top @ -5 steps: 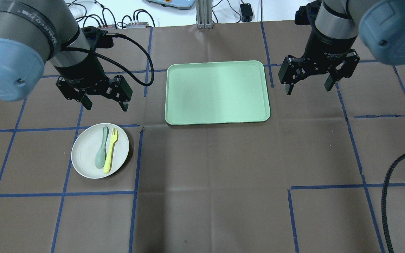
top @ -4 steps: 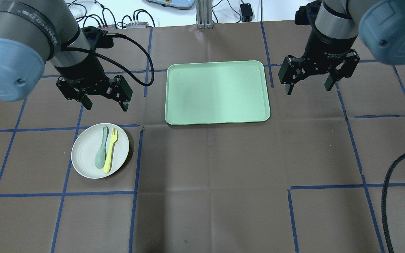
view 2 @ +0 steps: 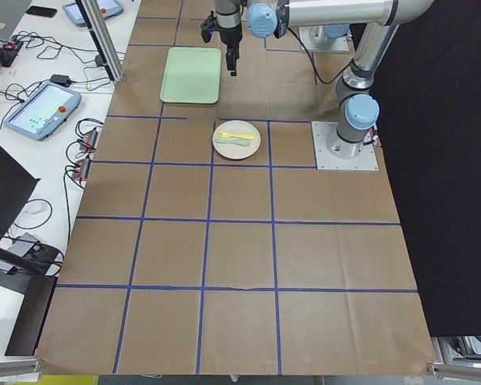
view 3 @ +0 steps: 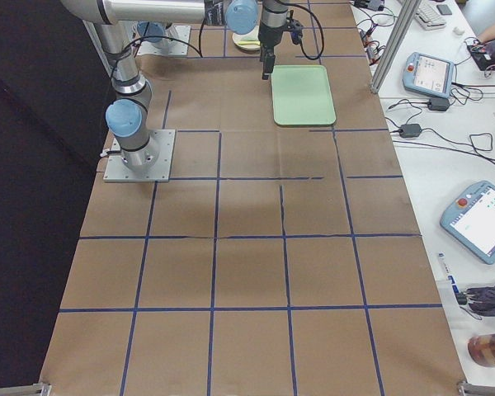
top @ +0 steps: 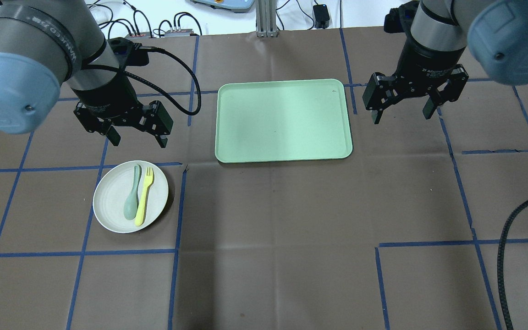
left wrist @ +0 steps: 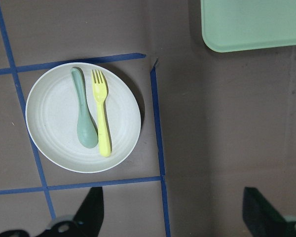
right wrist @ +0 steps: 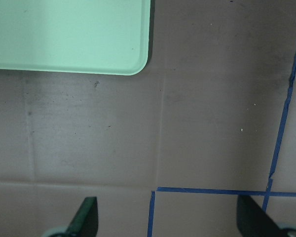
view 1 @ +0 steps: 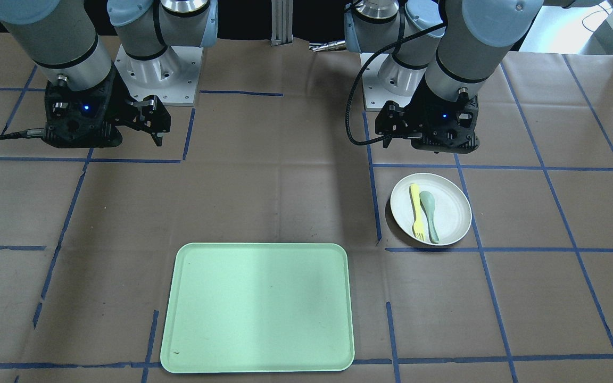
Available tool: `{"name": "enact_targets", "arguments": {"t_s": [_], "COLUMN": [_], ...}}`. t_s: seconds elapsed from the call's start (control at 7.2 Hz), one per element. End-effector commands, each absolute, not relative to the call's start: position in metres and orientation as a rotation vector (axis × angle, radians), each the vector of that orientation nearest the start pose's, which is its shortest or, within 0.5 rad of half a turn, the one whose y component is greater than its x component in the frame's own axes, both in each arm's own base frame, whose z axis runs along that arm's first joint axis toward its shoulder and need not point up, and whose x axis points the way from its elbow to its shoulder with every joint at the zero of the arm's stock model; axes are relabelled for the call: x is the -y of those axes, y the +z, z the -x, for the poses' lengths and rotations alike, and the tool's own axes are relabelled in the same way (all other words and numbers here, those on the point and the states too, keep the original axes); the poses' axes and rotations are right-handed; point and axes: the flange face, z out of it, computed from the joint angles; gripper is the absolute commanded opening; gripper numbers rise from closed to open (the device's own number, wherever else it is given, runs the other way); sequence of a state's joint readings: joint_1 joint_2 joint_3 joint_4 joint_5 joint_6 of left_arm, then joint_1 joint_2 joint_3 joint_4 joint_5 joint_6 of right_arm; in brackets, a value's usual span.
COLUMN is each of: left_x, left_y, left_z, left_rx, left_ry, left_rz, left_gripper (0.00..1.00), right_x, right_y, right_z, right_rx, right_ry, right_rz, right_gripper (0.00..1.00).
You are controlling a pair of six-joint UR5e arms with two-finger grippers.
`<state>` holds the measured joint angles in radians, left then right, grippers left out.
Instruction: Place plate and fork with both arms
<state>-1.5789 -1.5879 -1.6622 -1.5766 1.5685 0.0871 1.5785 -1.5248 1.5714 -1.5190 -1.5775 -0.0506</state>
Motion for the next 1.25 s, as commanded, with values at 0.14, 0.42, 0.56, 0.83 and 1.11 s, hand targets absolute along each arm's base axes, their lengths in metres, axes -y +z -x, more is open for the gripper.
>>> {"name": "enact_targets", "arguments": {"t_s": [0.14, 0.42, 0.56, 0.83, 1.11], "left_x": [0.485, 0.494, 0.496, 0.495, 0.490], "left_y": [0.432, 0.423, 0.411, 0.369, 0.334], "left_z": [0.137, 0.120, 0.103, 0.048, -0.006], "left_rx": [-3.137, -3.145, -3.150, -3.165, -3.187], "left_ry": [0.193, 0.214, 0.259, 0.251, 0.248], "left_rz": [-0.144, -0.094, -0.122, -0.221, -0.297], "left_gripper": [1.00, 1.00, 1.00, 1.00, 1.00], "right_x": [0.501, 0.500, 0.500, 0.500, 0.500], "right_y": [0.459, 0.459, 0.459, 0.459, 0.459], "right_z": [-0.135, -0.135, -0.135, -0.135, -0.135], "right_rx": [-3.140, -3.140, -3.140, -3.140, -3.142], "right_ry": [0.157, 0.157, 0.159, 0.159, 0.157], "right_rz": [0.090, 0.090, 0.090, 0.090, 0.090], "right_gripper": [1.00, 1.00, 1.00, 1.00, 1.00]}}
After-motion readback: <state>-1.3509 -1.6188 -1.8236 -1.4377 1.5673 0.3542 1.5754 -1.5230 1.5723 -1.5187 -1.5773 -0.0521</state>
